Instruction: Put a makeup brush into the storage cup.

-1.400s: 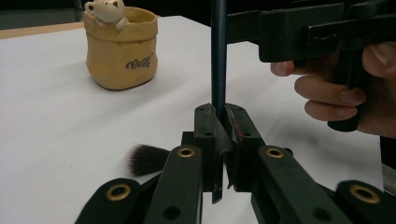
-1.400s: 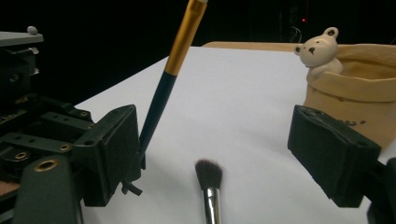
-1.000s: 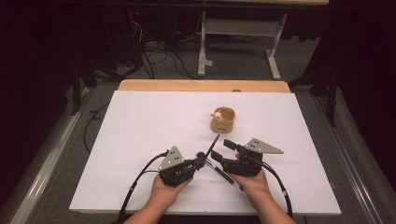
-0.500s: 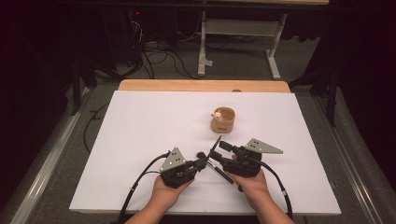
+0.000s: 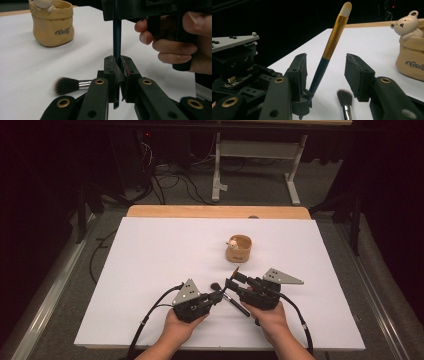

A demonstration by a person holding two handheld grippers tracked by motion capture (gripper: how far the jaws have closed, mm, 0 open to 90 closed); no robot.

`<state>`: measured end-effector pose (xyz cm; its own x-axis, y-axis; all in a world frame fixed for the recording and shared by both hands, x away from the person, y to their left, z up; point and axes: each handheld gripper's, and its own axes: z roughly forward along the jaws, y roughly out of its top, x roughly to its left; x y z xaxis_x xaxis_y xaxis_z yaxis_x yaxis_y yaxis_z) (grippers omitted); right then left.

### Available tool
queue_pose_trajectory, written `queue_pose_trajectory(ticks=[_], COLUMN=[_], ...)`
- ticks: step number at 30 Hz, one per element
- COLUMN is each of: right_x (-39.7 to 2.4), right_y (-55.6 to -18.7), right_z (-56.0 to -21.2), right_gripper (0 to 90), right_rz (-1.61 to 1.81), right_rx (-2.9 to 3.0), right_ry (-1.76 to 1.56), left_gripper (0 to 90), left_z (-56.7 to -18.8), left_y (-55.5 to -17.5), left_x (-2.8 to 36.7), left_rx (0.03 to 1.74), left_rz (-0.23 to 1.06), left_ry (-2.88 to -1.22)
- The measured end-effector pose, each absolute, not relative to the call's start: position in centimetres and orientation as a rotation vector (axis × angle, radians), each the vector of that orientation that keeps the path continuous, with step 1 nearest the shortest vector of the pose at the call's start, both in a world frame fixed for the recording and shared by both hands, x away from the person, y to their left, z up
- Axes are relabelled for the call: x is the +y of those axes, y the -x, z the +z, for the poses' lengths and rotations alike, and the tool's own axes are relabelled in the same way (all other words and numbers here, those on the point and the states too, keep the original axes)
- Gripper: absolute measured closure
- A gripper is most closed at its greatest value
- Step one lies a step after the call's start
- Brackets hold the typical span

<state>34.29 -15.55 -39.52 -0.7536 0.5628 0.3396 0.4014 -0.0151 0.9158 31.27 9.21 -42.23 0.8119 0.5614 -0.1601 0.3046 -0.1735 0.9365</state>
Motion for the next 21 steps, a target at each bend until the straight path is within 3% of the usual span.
queue_pose_trajectory(ticks=[12, 21], right_x=[-15.64, -15.77], right_y=[-34.28, -34.35], right_z=[-39.45, -39.47], right_gripper=[69.6, 74.4], right_rz=[1.913, 1.938], right_rx=[2.105, 2.100], right_ry=[-1.046, -1.068], left_gripper=[83.9, 83.9], left_z=[-42.23, -42.27], left_y=[-31.15, -31.13], left_x=[9.09, 9.03], left_rx=[0.662, 0.661], left_rz=[0.259, 0.263], left_ry=[-1.769, -1.772])
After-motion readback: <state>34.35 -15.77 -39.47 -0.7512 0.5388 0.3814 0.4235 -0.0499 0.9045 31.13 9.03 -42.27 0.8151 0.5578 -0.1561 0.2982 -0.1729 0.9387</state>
